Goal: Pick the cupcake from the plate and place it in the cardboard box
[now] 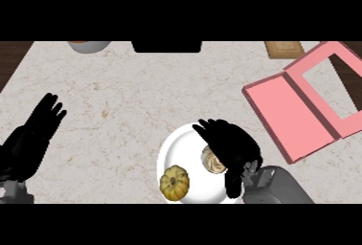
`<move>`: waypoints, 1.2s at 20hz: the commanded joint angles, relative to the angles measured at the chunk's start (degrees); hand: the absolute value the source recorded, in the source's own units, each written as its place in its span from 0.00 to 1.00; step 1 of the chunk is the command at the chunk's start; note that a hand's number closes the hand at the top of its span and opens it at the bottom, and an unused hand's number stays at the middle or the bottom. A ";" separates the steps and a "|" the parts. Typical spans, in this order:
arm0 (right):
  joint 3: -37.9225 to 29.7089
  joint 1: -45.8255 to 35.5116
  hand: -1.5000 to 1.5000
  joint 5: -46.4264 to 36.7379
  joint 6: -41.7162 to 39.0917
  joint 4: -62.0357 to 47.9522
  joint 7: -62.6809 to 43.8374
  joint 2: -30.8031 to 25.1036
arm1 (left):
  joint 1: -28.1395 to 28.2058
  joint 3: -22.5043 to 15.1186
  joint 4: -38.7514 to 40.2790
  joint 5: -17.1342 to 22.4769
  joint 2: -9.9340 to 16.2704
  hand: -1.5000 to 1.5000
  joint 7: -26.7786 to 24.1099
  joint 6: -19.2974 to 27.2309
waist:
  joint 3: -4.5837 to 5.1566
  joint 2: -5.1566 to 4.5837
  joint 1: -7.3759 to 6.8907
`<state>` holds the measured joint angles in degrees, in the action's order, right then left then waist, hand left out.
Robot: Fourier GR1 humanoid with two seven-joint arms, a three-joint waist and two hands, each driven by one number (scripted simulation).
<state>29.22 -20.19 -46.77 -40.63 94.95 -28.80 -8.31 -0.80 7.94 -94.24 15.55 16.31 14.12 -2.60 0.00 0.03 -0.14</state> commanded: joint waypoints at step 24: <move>-2.41 0.02 0.00 -14.64 4.41 -16.58 9.33 7.43 | 2.39 3.75 -3.55 -2.80 -3.09 0.50 1.30 -3.84 | 0.00 -0.01 -0.17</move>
<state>27.92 -18.23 -60.04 -36.06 80.94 -19.18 -3.29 -1.37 11.45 -95.03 13.46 13.70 15.89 -5.76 -0.01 0.00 -0.18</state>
